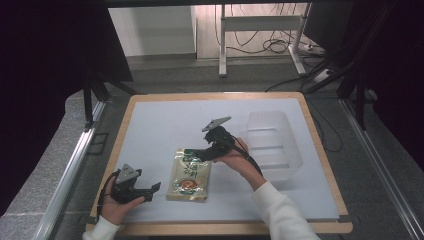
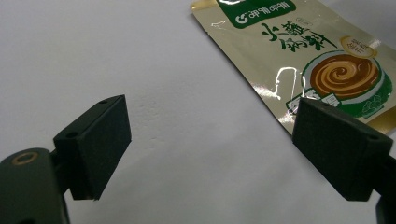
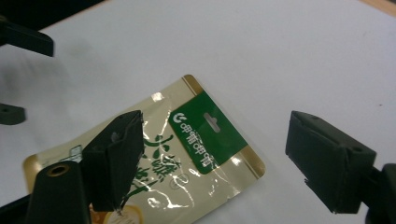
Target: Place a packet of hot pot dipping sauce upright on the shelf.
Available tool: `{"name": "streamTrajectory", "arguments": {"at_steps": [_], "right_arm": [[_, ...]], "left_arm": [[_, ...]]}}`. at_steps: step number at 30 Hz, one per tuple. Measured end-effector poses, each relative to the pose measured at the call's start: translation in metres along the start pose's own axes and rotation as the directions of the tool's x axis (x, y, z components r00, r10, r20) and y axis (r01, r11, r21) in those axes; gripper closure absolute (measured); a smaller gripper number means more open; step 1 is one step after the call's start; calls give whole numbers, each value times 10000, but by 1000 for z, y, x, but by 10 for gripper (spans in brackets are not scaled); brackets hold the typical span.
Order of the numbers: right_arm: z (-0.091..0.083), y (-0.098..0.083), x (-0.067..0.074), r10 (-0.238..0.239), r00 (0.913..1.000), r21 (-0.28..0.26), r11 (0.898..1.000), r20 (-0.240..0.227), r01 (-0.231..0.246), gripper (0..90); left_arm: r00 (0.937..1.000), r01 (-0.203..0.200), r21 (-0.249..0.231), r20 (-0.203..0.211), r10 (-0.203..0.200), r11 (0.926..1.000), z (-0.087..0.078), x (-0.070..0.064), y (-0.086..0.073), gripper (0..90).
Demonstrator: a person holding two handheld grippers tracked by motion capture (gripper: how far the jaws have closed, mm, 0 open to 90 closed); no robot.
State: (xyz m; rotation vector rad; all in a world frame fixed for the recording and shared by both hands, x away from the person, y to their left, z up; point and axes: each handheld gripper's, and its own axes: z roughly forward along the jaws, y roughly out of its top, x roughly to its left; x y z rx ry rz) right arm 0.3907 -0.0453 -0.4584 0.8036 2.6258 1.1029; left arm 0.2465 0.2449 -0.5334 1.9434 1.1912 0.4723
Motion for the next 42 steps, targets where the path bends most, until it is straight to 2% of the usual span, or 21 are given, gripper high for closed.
{"name": "streamTrajectory", "arguments": {"at_steps": [3, 7, 22, 33, 37, 42], "right_arm": [[14, -3, -8, 227, 9996, 365, 9991, -158, -221, 214], [24, -6, -11, 388, 9990, 700, 9969, -210, -372, 229], [52, -20, -27, 862, 9955, 1422, 9866, -383, -799, 254], [58, -25, -27, 835, 9942, 1835, 9805, -676, -699, 281], [58, -25, -25, 805, 9928, 1881, 9801, -889, -627, 289], [51, -23, -25, 1029, 9873, 1665, 9826, -1207, -821, 303]], "left_arm": [[10000, 8, -8, 3, -8, 10000, 0, 0, 0, 116], [10000, -5, 23, 6, 5, 10000, 0, 0, 0, 116], [10000, -36, 36, 68, 35, 10000, 1, -1, 0, 116], [10000, -31, 57, 80, 31, 10000, 1, 0, 0, 116], [10000, -22, 48, 84, 21, 10000, 0, 0, 0, 116], [9999, -25, 52, 108, 24, 10000, 0, 0, 0, 116]]}}
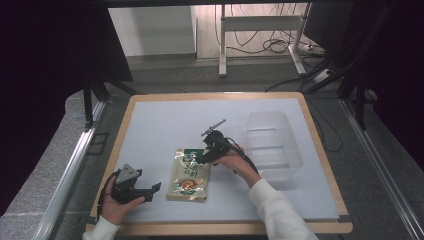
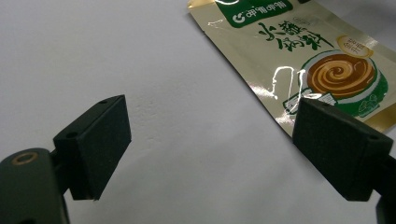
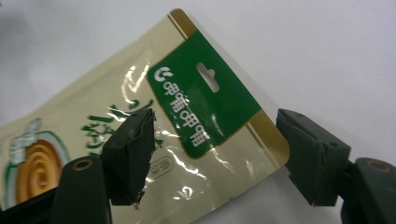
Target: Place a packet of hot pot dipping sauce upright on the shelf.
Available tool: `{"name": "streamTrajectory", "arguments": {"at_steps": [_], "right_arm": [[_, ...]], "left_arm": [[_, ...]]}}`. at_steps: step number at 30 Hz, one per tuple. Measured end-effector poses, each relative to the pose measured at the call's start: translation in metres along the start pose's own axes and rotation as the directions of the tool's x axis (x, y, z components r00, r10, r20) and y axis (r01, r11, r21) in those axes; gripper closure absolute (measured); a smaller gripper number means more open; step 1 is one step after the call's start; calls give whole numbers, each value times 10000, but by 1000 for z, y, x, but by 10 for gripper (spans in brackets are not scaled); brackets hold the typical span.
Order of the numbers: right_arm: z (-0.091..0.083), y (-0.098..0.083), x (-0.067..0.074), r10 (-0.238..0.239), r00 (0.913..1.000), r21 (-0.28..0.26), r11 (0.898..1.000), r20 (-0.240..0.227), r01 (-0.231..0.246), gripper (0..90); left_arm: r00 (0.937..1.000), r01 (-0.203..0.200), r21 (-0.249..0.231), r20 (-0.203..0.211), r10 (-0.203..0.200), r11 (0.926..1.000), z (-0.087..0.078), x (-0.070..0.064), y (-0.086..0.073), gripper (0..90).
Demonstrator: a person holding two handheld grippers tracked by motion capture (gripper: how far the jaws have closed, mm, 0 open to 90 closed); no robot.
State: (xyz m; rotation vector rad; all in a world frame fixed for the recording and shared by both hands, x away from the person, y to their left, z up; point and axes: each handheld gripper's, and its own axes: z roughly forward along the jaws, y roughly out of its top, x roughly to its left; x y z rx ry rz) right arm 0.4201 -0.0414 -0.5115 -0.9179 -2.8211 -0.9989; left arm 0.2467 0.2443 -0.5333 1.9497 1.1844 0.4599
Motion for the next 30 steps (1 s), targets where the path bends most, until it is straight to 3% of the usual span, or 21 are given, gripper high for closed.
{"name": "streamTrajectory", "arguments": {"at_steps": [7, 11, 17, 24, 30], "right_arm": [[-13, 1, 5, -24, 9958, -221, 9998, -911, 4, 348], [-11, -1, 5, -104, 9915, 76, 9999, -1300, 115, 380], [-3, -3, 4, -165, 9939, 211, 9996, -1095, 189, 418], [2, -4, 8, -577, 9967, 89, 9983, -574, 584, 501], [4, -6, 11, -1007, 9949, 119, 9949, 60, 1006, 646]], "left_arm": [[10000, 15, -25, 23, -15, 10000, 0, 0, 0, 116], [10000, 17, -13, 28, -17, 10000, 0, 0, 0, 116], [10000, 39, -27, 29, -39, 10000, -1, 1, 0, 116], [10000, 35, -44, 33, -35, 10000, -1, 1, 0, 116], [10000, 35, -52, 41, -35, 10000, -1, 1, 0, 117]]}}
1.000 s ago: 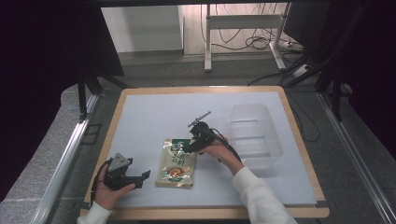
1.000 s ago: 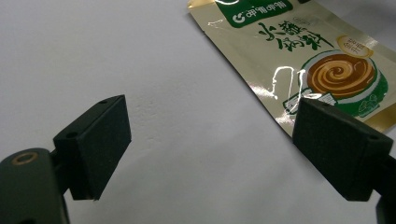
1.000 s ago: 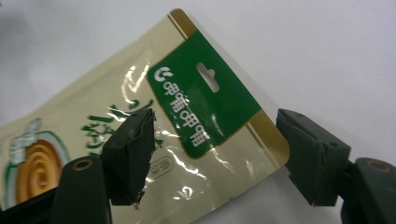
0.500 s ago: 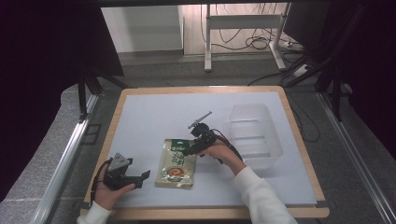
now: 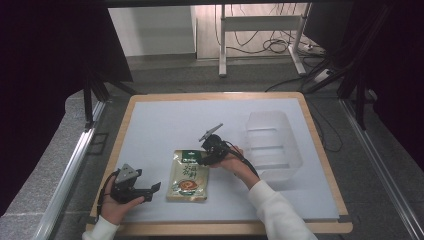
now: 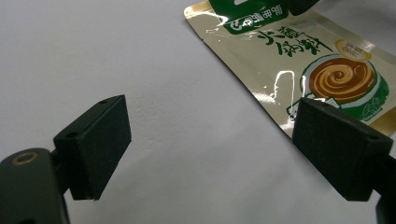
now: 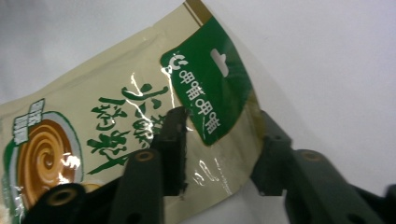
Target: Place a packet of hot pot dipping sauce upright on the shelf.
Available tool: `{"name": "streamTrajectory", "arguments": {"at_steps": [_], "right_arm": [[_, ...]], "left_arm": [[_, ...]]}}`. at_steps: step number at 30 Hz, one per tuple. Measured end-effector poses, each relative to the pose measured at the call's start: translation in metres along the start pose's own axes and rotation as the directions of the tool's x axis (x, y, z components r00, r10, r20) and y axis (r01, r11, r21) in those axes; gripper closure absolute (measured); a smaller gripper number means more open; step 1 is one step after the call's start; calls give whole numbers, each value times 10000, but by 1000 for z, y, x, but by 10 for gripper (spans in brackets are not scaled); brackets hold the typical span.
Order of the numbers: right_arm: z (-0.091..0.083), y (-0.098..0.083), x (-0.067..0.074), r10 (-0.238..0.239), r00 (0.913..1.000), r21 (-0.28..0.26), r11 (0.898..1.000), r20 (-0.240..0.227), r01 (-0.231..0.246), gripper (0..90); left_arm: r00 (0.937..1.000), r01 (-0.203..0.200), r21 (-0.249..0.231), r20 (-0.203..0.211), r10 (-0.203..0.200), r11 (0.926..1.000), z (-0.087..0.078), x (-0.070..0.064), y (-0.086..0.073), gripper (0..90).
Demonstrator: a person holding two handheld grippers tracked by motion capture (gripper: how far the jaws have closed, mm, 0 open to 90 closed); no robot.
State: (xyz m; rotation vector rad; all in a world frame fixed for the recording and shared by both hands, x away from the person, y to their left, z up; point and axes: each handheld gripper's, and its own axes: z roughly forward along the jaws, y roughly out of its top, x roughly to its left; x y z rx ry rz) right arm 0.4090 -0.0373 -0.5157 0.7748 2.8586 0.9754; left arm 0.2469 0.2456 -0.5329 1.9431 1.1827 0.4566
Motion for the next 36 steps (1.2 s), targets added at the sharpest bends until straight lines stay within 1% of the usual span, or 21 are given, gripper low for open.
{"name": "streamTrajectory", "arguments": {"at_steps": [3, 5, 7, 10, 12, 13, 15, 18, 24, 28, 32, 36], "right_arm": [[-2, 1, 2, -69, 9999, -79, 9999, 113, 70, 701], [-3, 2, 3, -105, 9999, -74, 9999, 0, 105, 714], [-5, 3, 5, -194, 9998, -75, 9998, 21, 194, 745], [-5, 3, 6, -292, 9996, -73, 9995, 58, 292, 819], [-5, 3, 6, -269, 9996, -84, 9996, 75, 270, 862], [-5, 2, 5, -240, 9997, -101, 9997, 87, 241, 869], [-5, 2, 4, -197, 9998, -137, 9997, -17, 197, 881], [-6, 3, 5, -147, 9999, -239, 9996, -55, 146, 887], [-13, 5, 7, -318, 9994, -458, 9985, -104, 313, 890], [-23, 9, 11, -416, 9989, -746, 9964, -196, 400, 890], [-39, 15, 18, -630, 9977, -1207, 9909, -257, 595, 891], [-50, 19, 24, -901, 9956, -1525, 9846, -242, 854, 891]], "left_arm": [[10000, 11, -6, 6, -11, 10000, 0, 0, 0, 116], [10000, 7, -11, 4, -7, 10000, 0, 0, 0, 116], [10000, 7, -12, 4, -7, 10000, 0, 1, 0, 117], [10000, 4, -7, 8, -4, 10000, 0, 0, 0, 116], [10000, 1, -2, 9, -1, 10000, 0, 0, 0, 116], [10000, 7, -7, 3, -7, 10000, 0, 0, 0, 116], [10000, 6, -2, -3, -6, 10000, 0, 1, 0, 116], [10000, 9, 5, 2, -9, 10000, 0, 1, 0, 116], [10000, 13, -13, -15, -13, 10000, 0, 1, 0, 116], [10000, 14, -4, -28, -14, 10000, 0, 1, 0, 116], [10000, 16, 19, -45, -16, 10000, 0, 1, 0, 116], [10000, 16, 23, -52, -16, 10000, 0, 1, 0, 116]]}}
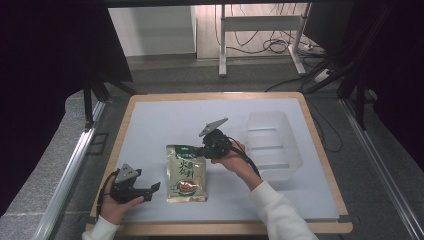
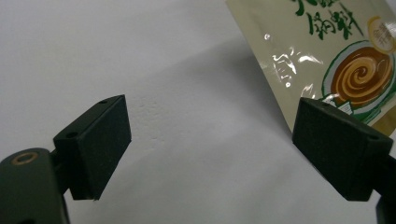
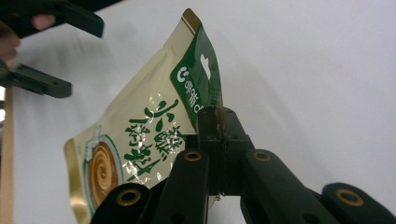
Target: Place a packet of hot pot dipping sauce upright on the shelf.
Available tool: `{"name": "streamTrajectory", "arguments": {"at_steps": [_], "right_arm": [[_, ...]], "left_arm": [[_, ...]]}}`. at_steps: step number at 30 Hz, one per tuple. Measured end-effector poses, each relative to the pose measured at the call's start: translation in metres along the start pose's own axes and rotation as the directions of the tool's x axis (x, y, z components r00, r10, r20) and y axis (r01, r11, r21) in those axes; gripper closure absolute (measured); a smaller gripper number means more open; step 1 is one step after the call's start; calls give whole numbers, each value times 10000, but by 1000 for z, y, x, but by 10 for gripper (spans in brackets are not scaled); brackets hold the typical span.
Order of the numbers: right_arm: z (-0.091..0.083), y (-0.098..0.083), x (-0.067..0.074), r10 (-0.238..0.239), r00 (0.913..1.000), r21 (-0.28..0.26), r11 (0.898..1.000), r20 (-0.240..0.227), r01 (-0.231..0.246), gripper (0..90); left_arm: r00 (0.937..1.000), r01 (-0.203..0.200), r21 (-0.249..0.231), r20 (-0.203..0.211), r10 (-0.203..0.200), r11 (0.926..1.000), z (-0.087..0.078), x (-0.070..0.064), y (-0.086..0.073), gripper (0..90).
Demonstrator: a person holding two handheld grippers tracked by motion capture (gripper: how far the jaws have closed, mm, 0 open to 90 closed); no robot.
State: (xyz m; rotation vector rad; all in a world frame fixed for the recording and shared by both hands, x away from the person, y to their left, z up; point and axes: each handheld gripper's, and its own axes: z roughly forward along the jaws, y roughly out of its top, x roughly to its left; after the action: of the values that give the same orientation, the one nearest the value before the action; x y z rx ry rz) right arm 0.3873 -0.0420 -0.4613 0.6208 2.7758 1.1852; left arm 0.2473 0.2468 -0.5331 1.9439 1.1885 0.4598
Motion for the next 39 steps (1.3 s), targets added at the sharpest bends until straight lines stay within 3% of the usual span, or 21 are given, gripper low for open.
{"name": "streamTrajectory", "arguments": {"at_steps": [17, 30, 39], "right_arm": [[-36, 17, 21, -870, 9962, -1037, 9908, 13, 867, 893], [-65, 25, 33, -1524, 9883, -1915, 9698, 64, 1508, 895], [-83, 26, 31, -1557, 9873, -2290, 9604, 325, 1590, 895]], "left_arm": [[10000, -19, 2, -14, 19, 10000, 0, 0, 0, 116], [10000, -1, -2, -37, 1, 10000, 1, 0, 0, 116], [10000, 5, 9, -40, -5, 10000, 1, 0, 0, 116]]}}
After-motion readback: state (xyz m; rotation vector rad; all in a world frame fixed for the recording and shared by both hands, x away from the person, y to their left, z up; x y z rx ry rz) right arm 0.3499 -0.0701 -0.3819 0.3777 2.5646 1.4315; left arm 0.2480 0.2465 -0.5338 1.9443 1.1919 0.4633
